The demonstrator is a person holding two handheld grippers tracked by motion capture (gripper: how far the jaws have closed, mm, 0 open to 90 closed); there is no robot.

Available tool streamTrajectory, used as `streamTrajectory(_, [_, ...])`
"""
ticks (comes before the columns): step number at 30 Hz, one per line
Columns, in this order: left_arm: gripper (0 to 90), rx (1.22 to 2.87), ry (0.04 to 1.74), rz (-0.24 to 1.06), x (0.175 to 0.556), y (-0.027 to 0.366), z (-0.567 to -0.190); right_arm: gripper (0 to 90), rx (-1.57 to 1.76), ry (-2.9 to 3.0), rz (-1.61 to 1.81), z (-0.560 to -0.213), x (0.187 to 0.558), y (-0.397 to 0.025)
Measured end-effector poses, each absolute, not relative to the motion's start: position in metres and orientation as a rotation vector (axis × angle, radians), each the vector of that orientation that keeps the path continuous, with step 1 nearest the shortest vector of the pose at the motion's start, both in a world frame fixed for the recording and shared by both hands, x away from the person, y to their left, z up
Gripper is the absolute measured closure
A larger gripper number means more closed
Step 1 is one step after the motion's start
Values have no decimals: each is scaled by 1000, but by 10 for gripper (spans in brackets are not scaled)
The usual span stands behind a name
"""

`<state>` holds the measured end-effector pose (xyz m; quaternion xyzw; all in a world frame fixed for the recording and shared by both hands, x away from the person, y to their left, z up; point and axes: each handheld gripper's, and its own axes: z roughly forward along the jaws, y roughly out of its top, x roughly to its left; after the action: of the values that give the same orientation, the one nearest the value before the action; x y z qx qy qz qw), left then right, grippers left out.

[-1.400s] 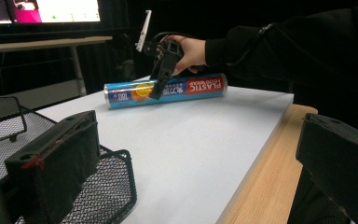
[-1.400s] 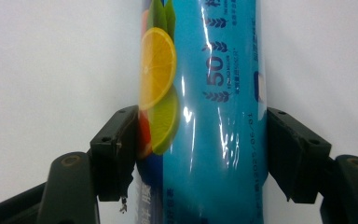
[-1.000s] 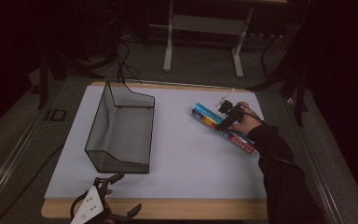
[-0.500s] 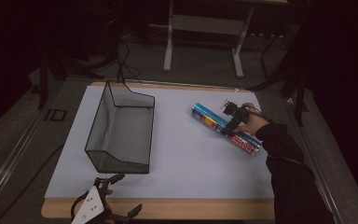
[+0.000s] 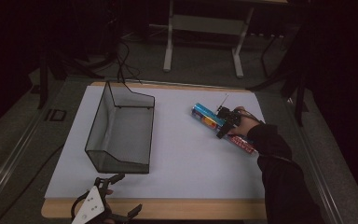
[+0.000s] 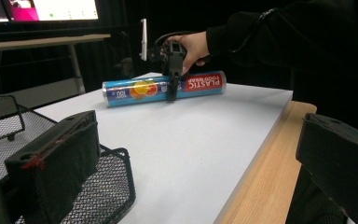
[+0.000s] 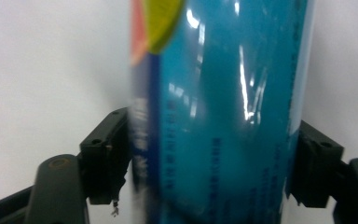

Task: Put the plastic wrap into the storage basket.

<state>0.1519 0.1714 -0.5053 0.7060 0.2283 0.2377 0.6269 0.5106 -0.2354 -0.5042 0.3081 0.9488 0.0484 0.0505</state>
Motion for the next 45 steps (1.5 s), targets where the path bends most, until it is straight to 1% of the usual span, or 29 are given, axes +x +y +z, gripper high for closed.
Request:
streamTrajectory(4, [2, 1617, 523, 544, 152, 171, -505, 312, 954, 2902, 120, -505, 511, -236])
streamTrajectory(9, [2, 1620, 522, 543, 151, 171, -505, 317, 965, 2892, 49, -505, 512, -230])
streamTrajectory(14, [2, 1611, 529, 542, 152, 172, -505, 320, 1014, 2884, 80, -501, 511, -229])
streamTrajectory(22, [2, 1613, 529, 545, 152, 172, -505, 320, 1130, 2830, 198, -473, 511, -235])
streamTrajectory(27, [2, 1611, 530, 546, 153, 171, -505, 320, 1244, 2763, 357, -451, 511, -244])
streamTrajectory(33, [2, 1612, 528, 546, 154, 170, -505, 320, 1310, 2630, 505, -428, 506, -244])
streamTrajectory(42, [2, 1613, 525, 546, 154, 170, -505, 320, 1362, 2545, 701, -411, 496, -231])
streamTrajectory(45, [2, 1613, 526, 544, 155, 170, -505, 320, 1328, 2520, 758, -405, 488, -217])
